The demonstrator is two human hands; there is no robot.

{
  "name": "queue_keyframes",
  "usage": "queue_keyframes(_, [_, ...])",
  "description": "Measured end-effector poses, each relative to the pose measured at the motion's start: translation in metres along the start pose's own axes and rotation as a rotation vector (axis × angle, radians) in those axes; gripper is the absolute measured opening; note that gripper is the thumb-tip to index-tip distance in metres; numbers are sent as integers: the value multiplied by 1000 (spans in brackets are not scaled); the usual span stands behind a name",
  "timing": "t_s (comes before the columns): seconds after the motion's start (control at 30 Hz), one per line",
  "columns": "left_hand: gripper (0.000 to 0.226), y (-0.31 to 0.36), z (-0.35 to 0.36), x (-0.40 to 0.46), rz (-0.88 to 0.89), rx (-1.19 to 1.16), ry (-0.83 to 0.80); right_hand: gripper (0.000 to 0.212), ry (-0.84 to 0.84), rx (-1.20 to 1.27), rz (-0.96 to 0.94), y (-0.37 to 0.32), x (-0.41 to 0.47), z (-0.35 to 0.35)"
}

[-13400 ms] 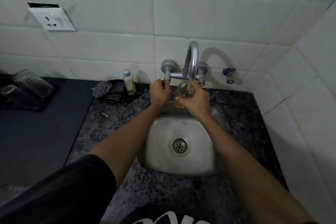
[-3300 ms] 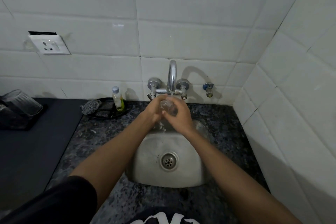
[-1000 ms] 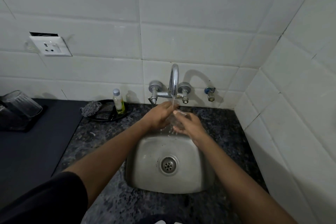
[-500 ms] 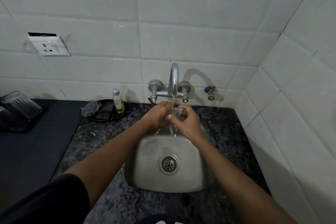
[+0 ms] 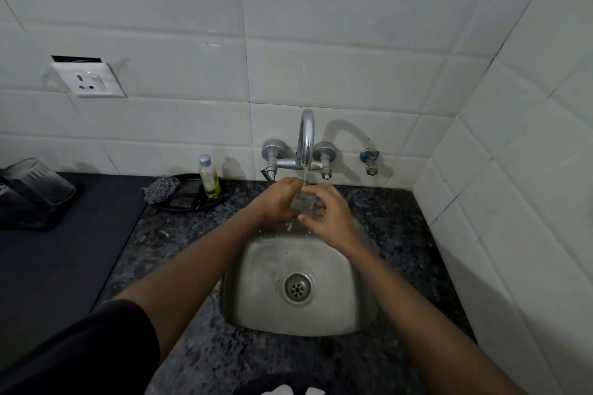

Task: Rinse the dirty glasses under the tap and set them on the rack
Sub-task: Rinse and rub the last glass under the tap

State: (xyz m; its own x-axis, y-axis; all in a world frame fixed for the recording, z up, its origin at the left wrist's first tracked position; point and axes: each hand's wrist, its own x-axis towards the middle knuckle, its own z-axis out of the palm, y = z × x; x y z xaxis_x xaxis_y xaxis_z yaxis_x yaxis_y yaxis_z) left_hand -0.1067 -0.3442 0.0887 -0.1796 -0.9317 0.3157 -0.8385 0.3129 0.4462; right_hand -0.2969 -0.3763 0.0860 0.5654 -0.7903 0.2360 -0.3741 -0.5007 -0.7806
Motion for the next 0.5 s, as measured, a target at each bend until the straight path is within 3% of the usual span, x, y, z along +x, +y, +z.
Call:
queue_keyframes(0.07, [44, -2, -1, 0, -7, 46, -22, 54, -22, 95, 45, 2, 0, 2])
queue_keyframes(0.2, [35, -1, 7, -5, 10, 76, 25, 60, -48, 450, 496, -9, 5, -2])
queue_keyframes(0.23, [35, 0, 7, -4, 0, 68, 24, 57, -51, 467, 518, -12, 5, -4])
queue_keyframes(0.4, [48, -5, 0, 4, -13, 23, -10, 59, 5, 76, 89, -2, -2, -2])
queue_keyframes(0.5, [39, -2, -2, 4, 26, 63, 17, 56, -29, 316, 263, -10, -3, -3])
